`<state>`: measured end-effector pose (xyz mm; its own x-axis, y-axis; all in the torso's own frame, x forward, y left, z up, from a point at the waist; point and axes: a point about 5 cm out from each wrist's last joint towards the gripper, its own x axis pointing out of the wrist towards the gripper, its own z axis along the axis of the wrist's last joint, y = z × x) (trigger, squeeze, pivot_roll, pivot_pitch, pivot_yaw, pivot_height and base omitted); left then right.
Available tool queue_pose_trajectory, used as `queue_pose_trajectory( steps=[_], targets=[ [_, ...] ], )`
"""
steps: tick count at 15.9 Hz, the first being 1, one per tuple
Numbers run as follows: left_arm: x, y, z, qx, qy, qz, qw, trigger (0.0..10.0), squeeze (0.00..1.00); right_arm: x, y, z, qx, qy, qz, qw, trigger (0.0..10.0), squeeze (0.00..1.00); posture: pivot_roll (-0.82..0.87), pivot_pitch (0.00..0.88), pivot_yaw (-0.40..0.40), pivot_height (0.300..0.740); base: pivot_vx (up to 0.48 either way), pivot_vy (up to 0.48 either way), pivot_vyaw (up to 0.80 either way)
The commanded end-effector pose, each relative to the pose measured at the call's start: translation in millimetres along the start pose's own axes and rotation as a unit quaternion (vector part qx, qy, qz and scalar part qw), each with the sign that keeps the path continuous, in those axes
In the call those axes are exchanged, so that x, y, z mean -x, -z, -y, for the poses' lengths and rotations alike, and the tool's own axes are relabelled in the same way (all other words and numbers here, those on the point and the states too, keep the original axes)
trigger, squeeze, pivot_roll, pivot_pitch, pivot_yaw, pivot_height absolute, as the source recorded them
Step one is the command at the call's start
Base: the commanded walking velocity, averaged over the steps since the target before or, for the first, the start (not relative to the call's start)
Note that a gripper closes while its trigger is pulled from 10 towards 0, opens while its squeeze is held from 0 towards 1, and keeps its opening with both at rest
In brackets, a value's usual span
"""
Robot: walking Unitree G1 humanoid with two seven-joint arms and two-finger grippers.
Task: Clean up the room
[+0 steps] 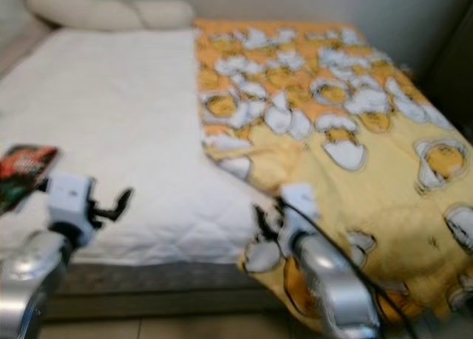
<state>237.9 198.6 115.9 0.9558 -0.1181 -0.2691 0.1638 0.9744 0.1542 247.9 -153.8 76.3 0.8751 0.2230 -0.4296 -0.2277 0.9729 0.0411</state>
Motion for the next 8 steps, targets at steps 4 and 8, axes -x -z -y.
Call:
queue_pose_trajectory(
  steps=[4, 8],
  targets=[
    [2.0, -0.9, -4.6, -0.007, 0.006, -0.003, 1.0, 10.0, 0.0, -2.9, -3.1, -7.7, 0.001, -0.01, 0.0, 1.0, 10.0, 0.0, -0.09, 0.0, -0.008, 0.74, 0.273, 0.0, 0.0],
    [8.2, -7.3, 9.7, -0.003, 0.067, 0.011, 0.998, 10.0, 0.0, -6.7, 14.4, -2.2, -0.003, 0.011, -0.053, 0.999, 10.0, 1.0, -0.08, 0.0, -0.016, 0.74, 0.0, 0.0, 0.0]
  ],
)
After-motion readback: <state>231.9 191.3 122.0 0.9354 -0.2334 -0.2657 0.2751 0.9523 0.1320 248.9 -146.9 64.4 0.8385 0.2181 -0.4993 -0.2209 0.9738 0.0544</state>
